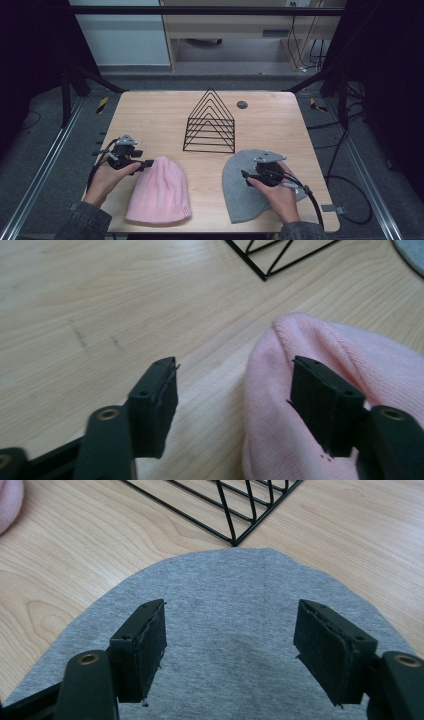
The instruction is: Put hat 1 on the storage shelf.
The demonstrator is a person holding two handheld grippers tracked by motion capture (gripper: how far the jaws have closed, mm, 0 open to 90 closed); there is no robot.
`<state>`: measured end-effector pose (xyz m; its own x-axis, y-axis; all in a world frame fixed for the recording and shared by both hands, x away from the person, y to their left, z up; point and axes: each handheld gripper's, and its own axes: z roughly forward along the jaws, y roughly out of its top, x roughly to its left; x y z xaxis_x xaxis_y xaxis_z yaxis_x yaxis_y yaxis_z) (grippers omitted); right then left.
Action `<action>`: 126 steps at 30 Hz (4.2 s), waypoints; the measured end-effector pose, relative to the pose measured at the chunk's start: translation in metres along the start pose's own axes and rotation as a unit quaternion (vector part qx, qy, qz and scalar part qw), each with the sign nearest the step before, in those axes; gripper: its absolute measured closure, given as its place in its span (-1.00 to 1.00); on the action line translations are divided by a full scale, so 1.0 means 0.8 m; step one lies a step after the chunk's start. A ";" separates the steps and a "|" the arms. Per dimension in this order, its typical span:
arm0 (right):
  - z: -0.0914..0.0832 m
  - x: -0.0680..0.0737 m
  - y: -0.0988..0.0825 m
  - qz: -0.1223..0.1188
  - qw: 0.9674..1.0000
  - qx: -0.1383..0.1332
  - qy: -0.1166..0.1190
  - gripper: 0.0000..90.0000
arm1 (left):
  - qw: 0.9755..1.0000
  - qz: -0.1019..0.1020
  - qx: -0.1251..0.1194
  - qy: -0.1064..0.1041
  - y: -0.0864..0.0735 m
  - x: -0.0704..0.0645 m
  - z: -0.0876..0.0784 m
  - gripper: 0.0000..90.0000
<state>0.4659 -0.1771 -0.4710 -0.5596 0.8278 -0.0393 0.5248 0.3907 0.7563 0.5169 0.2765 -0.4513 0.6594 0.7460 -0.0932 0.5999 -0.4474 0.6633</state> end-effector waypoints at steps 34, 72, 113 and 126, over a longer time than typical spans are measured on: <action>0.003 -0.001 0.000 0.006 1.000 0.011 0.000 -0.36 | 0.998 0.068 0.012 0.012 0.005 -0.048 -0.006 0.80; -0.025 0.097 0.115 -0.091 0.991 -0.055 0.078 -0.31 | 0.971 0.184 -0.130 0.084 0.141 -0.101 -0.168 0.80; -0.015 0.101 0.233 -0.158 0.974 -0.050 0.157 0.63 | 0.971 0.120 -0.205 0.005 0.248 -0.071 -0.197 0.78; -0.030 0.030 0.288 -0.103 0.982 -0.079 0.137 0.62 | 0.972 0.094 -0.216 -0.007 0.315 -0.051 -0.170 0.76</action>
<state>0.5578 -0.0773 -0.2820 -0.8064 0.5900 -0.0407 0.2891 0.4533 0.8431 0.5795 0.2005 -0.1797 0.7466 0.6633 0.0508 0.2247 -0.3234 0.9192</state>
